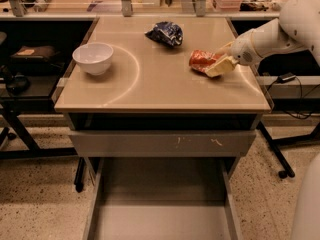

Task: Place coke can into middle drawer

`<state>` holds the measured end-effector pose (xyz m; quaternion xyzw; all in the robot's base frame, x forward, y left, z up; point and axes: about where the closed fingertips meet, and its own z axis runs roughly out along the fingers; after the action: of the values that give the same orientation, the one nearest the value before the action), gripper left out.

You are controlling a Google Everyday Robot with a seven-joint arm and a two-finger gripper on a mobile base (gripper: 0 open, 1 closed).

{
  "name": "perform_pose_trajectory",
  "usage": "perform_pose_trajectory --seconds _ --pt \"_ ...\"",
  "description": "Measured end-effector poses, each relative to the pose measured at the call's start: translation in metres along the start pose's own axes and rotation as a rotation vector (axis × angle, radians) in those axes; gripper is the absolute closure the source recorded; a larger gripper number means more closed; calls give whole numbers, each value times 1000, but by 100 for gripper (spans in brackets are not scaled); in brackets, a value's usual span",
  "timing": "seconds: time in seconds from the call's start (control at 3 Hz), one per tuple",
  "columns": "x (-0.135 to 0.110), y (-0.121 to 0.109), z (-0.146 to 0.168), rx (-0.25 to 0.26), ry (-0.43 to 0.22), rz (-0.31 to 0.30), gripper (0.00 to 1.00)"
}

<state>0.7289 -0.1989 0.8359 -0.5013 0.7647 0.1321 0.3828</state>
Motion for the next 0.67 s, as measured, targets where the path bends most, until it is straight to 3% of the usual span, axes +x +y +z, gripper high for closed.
perform_pose_trajectory --seconds 0.33,0.67 --pt "0 0 0 0 0 0 100" --pt "5 19 -15 1 -24 -7 100"
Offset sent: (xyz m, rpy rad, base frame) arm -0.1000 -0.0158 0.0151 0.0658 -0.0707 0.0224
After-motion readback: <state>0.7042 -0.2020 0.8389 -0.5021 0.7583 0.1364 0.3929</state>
